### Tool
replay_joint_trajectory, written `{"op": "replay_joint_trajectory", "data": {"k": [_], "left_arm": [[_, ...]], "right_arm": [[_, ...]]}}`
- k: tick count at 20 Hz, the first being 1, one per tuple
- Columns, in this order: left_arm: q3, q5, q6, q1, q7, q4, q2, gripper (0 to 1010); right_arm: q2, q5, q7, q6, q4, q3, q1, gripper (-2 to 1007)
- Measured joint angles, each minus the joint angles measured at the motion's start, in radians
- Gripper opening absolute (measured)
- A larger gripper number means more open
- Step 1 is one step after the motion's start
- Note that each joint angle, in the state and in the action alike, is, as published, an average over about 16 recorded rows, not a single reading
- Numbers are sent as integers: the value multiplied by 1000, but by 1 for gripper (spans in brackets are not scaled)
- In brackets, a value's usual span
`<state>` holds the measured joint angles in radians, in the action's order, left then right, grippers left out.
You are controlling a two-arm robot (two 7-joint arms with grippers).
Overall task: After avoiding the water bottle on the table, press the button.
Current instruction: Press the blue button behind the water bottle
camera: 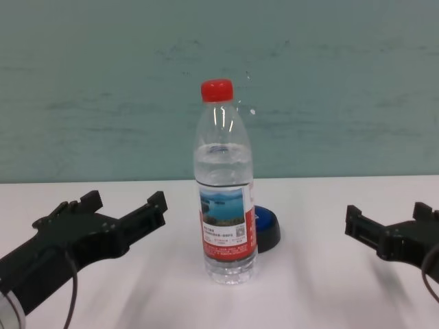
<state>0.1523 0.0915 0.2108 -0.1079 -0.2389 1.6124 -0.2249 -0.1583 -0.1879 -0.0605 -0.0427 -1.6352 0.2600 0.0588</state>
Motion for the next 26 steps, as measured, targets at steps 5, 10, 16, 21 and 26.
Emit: {"op": "replay_joint_trajectory", "data": {"k": [5, 10, 16, 21, 26], "left_arm": [[1, 0, 3, 1, -2, -1, -2, 1010], [1, -1, 3, 1, -2, -1, -1, 1010], [0, -2, 2, 1, -1, -1, -1, 1010], [0, -2, 2, 1, -1, -1, 0, 1010], [0, -2, 2, 1, -1, -1, 0, 1010]], "right_arm": [[0, 0, 0, 0, 0, 0, 0, 1004], [0, 0, 0, 0, 0, 0, 0, 1004], [1, 0, 5, 4, 0, -4, -2, 1004], [4, 1, 19, 19, 0, -14, -8, 1004], [8, 1, 44, 47, 3, -27, -24, 1004]]}}
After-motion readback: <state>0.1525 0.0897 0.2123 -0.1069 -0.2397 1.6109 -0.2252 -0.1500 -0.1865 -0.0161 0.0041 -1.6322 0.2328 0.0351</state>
